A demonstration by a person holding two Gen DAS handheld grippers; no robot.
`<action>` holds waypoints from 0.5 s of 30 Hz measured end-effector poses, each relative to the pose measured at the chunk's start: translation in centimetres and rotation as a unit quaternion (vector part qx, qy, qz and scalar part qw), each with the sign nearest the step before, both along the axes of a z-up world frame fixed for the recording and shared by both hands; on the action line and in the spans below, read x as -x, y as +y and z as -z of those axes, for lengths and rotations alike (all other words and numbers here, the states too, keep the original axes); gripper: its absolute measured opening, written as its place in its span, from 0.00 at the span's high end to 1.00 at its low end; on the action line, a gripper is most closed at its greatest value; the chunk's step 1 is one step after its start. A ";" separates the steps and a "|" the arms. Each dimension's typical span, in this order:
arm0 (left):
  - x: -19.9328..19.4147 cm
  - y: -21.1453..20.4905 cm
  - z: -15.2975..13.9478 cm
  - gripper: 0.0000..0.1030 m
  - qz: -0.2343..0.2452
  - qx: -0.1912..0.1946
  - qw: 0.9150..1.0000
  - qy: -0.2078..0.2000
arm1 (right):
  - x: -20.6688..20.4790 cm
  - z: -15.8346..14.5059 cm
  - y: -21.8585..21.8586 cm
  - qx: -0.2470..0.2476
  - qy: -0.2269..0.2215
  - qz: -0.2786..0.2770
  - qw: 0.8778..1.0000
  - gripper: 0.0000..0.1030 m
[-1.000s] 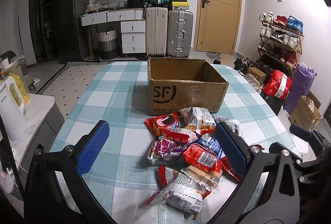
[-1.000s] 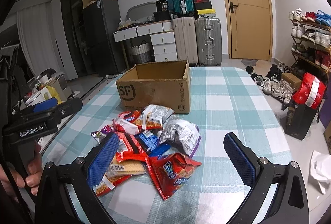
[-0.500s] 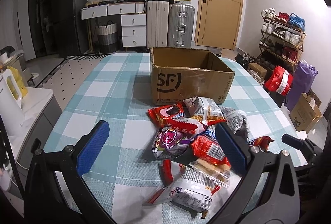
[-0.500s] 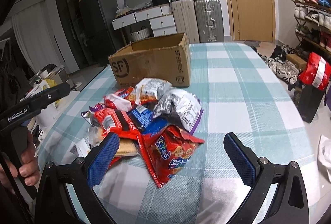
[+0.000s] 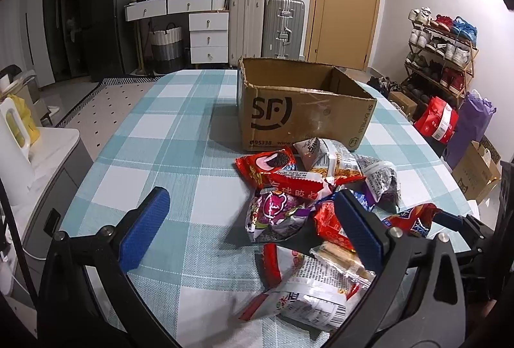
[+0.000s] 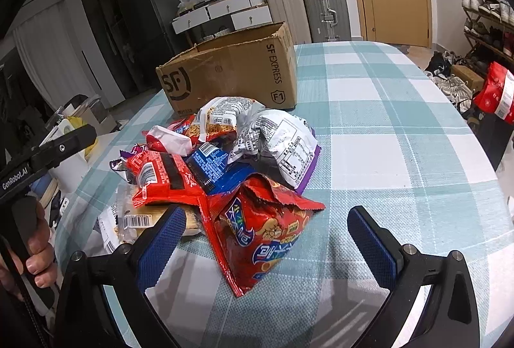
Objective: Organize snacks
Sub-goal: 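Grasp the white printed snack bag with the left gripper while the right gripper grasps the red snack bag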
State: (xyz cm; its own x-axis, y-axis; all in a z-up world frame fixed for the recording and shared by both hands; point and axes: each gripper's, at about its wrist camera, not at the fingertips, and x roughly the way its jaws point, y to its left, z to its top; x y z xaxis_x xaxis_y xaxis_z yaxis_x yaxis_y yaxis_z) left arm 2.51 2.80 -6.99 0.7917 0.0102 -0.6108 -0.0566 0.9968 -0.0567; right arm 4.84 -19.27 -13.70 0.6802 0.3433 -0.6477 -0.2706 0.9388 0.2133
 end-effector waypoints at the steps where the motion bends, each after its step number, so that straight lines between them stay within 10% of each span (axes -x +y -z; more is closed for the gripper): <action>1: -0.1 0.1 0.2 0.01 0.000 0.001 1.000 0.001 | -0.1 0.1 0.1 0.000 0.001 -0.001 1.000 0.00; 9: -0.2 1.5 0.8 0.01 0.005 0.016 1.000 0.006 | -1.1 0.6 0.3 0.002 0.012 -0.003 1.000 0.04; 15: 0.2 2.4 1.2 0.01 0.009 0.019 1.000 0.012 | -1.6 1.4 0.5 -0.012 0.037 -0.021 0.999 0.34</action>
State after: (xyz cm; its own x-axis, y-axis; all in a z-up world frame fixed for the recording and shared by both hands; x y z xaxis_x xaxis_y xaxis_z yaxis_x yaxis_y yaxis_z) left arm 2.36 5.25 -8.24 0.7771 -0.0278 -0.6288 -0.0401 0.9948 -0.0935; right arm 6.49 -18.78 -15.13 0.6148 0.3869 -0.6873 -0.2928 0.9211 0.2566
